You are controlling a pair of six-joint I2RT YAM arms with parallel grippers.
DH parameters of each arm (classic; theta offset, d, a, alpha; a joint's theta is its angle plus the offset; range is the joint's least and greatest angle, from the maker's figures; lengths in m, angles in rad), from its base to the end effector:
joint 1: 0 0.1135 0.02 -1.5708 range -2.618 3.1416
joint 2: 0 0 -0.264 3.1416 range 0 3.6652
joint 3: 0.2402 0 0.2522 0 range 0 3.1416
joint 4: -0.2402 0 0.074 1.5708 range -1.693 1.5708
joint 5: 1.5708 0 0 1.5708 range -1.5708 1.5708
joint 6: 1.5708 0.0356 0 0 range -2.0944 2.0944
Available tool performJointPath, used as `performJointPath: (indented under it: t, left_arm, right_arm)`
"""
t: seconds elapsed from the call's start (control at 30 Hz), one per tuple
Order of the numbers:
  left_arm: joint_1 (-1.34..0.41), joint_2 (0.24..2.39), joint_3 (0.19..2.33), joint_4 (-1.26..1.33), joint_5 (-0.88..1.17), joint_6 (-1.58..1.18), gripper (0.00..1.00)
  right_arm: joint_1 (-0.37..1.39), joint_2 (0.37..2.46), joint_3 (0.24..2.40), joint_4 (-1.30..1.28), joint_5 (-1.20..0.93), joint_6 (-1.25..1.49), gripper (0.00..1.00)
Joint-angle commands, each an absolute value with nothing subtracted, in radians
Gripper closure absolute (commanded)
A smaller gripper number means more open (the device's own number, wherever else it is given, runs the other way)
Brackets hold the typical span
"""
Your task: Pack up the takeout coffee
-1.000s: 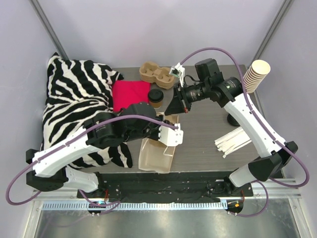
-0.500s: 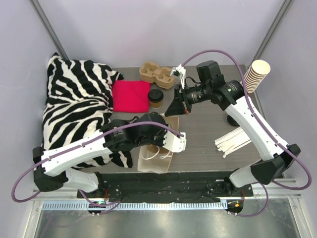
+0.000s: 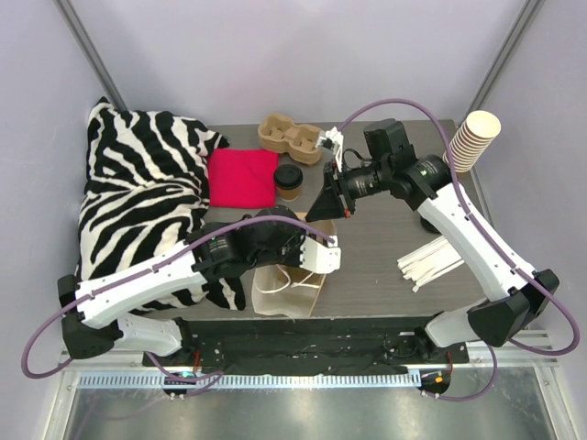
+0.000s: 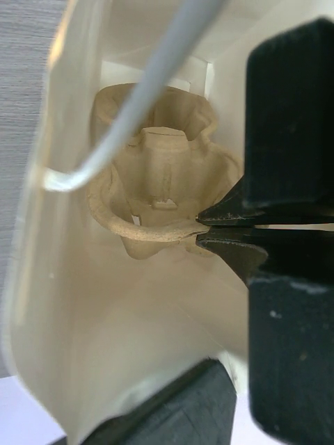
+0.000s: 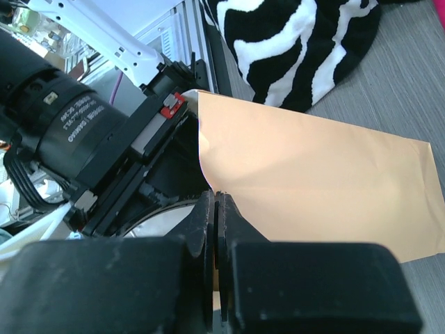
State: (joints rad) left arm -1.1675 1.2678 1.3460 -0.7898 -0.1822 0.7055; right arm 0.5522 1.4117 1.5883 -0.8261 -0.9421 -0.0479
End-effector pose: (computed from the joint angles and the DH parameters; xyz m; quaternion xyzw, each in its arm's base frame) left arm 0.1093 -0.2397 0.3732 0.7068 0.5670 -0.0145 0.4227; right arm 0.2270 0.1737 0.4188 -0.4286 0.7029 0.4925 0.2822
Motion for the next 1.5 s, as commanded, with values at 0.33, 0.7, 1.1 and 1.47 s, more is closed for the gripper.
performJointPath:
  t: [0.33,0.7,1.1,1.47]
  left_arm:
    - [-1.085,1.246,1.256,-0.673,-0.068,0.739,1.00]
    - [-1.003,1.308,1.305,-0.745,0.055,0.723,1.00]
    - [-1.000,1.315,1.344,-0.732,0.028,0.719,0.77]
    - [-1.000,1.296,1.436,-0.738,0.029,0.707,0.52]
  right_arm:
    - [0.558,1.422,1.571,-0.796,-0.965,-0.112,0.99]
    - [0.558,1.465,1.615,-0.801,-0.973,-0.127,0.99]
    - [0.558,1.465,1.614,-0.810,-0.976,-0.135,0.99]
    - [0.558,1.463,1.614,-0.816,-0.971,-0.140,0.99]
